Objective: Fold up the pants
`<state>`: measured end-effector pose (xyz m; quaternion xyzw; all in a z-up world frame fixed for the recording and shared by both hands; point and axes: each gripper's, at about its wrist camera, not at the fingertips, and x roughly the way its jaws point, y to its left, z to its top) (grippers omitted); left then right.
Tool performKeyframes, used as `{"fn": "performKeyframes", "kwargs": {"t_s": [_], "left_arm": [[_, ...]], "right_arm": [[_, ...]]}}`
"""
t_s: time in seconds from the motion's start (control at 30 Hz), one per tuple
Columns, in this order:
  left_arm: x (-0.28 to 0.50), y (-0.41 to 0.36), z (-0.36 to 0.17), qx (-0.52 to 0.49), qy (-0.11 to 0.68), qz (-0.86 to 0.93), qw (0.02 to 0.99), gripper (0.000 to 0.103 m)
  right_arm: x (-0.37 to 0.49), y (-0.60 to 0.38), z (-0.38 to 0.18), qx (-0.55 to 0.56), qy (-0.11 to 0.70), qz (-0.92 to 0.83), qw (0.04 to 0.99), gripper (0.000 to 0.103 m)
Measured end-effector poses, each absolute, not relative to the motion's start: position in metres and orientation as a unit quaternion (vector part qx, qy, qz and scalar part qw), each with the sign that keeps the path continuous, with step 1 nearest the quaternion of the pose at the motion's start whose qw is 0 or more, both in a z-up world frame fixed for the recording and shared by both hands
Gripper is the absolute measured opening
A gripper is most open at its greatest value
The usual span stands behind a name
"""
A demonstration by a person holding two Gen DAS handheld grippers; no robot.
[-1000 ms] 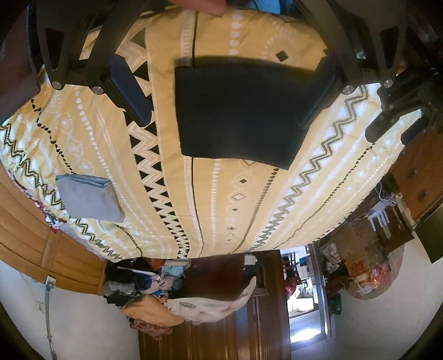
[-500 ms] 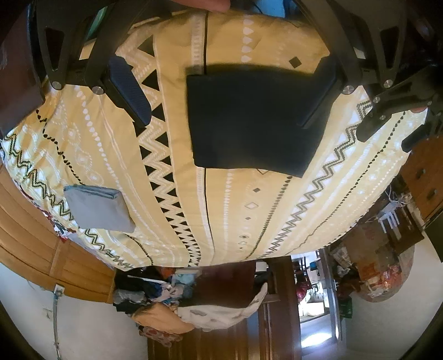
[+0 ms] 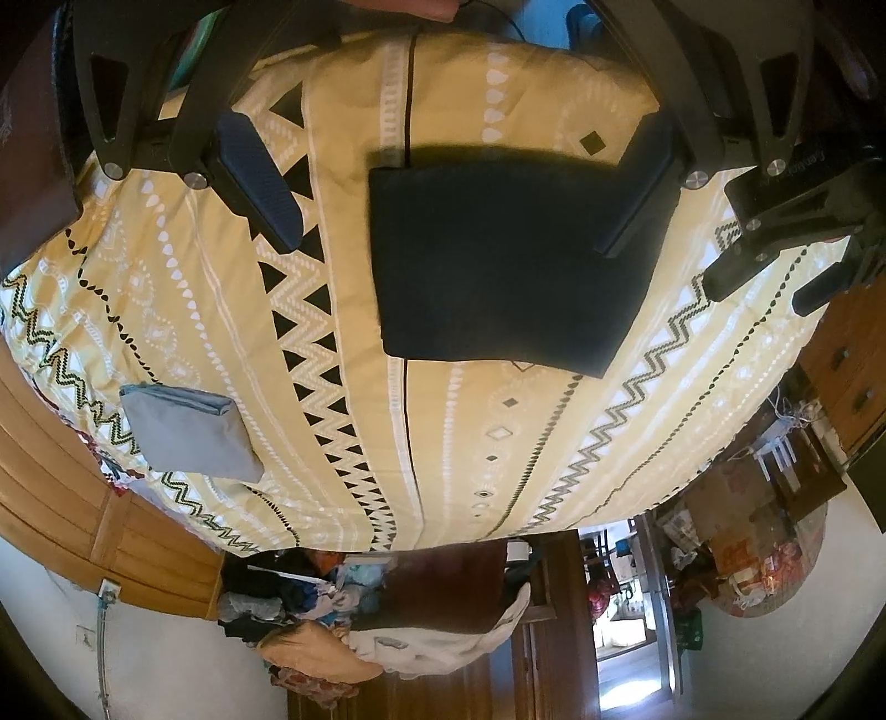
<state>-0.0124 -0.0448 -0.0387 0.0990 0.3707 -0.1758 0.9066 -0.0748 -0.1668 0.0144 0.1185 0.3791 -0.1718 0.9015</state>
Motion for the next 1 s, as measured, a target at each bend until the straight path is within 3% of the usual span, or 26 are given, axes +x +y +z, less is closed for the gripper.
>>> {"fn": "performKeyframes", "kwargs": {"t_s": [1.0], "left_arm": [[-0.0089,-0.0442,-0.0381,0.098,0.372,-0.172,0.907,0.103]], "right_arm": [[-0.0719,-0.1622,0.0145,0.114,0.382,-0.16,0.903,0.103]]}}
